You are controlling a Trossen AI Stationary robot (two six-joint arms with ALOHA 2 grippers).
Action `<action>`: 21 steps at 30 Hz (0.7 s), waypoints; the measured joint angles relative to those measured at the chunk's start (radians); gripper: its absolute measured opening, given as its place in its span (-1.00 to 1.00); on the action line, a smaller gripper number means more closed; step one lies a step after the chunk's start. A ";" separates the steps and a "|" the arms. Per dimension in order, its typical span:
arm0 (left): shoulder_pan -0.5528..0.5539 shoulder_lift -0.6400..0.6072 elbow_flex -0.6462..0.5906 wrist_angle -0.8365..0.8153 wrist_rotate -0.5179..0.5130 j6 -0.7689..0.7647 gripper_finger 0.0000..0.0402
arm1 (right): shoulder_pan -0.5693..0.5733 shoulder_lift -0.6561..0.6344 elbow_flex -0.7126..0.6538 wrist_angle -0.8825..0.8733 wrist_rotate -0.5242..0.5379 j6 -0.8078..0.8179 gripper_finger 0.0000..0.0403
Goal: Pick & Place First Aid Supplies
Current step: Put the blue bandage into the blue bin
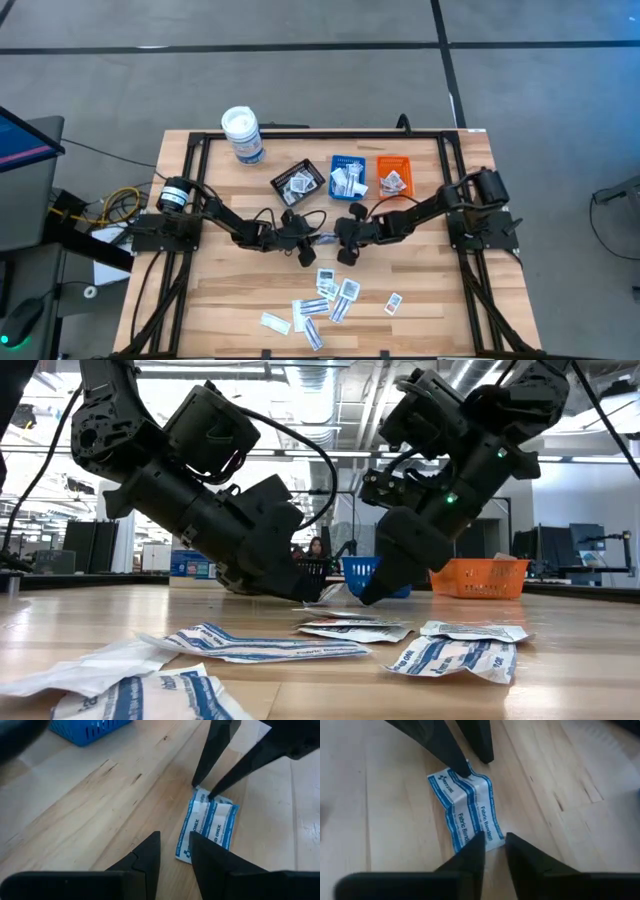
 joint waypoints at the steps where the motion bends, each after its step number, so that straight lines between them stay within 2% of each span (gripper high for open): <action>1: 0.000 0.000 0.000 0.000 0.000 0.000 -0.48 | -0.003 0.000 0.000 -0.012 -0.001 -0.001 -0.71; 5: 0.000 0.000 0.000 -0.001 0.000 0.000 -0.48 | -0.019 -0.002 0.001 -0.064 -0.004 -0.009 -0.96; 13: 0.000 0.000 0.000 -0.001 0.000 0.000 -0.48 | -0.021 -0.033 -0.002 -0.132 -0.008 -0.015 -0.99; 18: 0.000 0.000 0.000 -0.002 0.000 0.000 -0.48 | -0.013 -0.112 -0.010 -0.248 0.003 -0.014 -0.99; 21: -0.001 0.000 0.000 -0.002 0.000 0.000 -0.48 | 0.000 -0.175 -0.011 -0.340 0.064 -0.013 -0.99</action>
